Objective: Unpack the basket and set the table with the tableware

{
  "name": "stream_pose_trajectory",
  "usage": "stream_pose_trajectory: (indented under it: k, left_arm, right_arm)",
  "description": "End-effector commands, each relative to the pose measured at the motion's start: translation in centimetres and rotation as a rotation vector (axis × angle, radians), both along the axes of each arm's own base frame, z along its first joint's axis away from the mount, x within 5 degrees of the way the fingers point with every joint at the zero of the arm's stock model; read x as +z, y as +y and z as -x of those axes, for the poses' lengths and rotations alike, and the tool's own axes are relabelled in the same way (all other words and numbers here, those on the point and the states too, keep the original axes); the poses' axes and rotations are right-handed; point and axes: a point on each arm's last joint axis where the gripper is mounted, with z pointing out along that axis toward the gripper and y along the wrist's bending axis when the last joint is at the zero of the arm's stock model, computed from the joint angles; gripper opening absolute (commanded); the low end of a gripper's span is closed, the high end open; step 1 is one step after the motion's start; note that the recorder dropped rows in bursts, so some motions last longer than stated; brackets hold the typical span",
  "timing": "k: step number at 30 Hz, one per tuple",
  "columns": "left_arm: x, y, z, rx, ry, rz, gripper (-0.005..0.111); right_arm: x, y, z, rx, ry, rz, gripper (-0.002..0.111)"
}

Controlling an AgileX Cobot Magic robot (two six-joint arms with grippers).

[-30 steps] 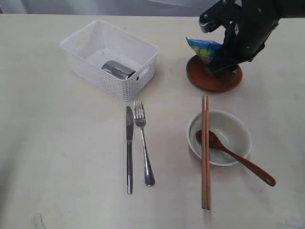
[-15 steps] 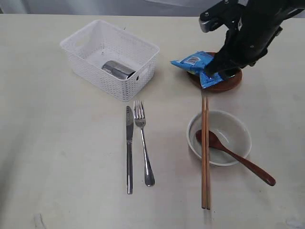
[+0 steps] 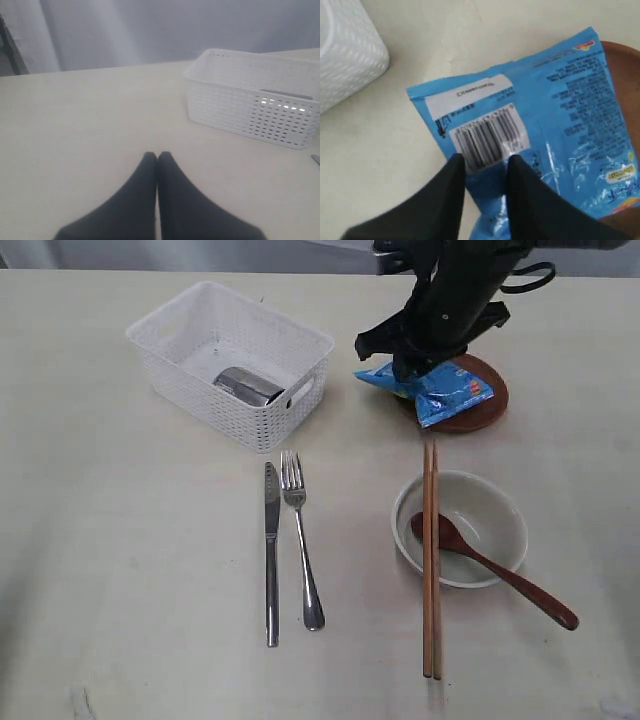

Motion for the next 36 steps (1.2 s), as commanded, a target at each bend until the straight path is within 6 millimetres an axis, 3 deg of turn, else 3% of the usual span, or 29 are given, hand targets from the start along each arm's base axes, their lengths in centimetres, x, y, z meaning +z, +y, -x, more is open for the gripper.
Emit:
stream_pose_trajectory:
  k: [1, 9, 16, 29, 36]
  left_arm:
    - [0.0, -0.1, 0.0, -0.007, -0.011, 0.006, 0.000]
    - [0.0, -0.1, 0.0, -0.007, -0.011, 0.006, 0.000]
    - [0.0, -0.1, 0.0, -0.007, -0.011, 0.006, 0.000]
    - [0.0, -0.1, 0.0, -0.007, -0.011, 0.006, 0.000]
    - [0.0, -0.1, 0.0, -0.007, -0.011, 0.006, 0.000]
  right_arm:
    - [-0.6, -0.4, -0.3, 0.033, 0.005, 0.074, 0.000]
    - [-0.6, -1.0, -0.2, 0.029, 0.019, 0.142, 0.000]
    - [0.6, -1.0, -0.3, 0.031, -0.033, 0.122, 0.000]
    - [-2.2, -1.0, -0.2, 0.027, 0.065, 0.157, 0.000]
    - [0.3, -1.1, 0.0, 0.028, 0.004, 0.130, 0.000]
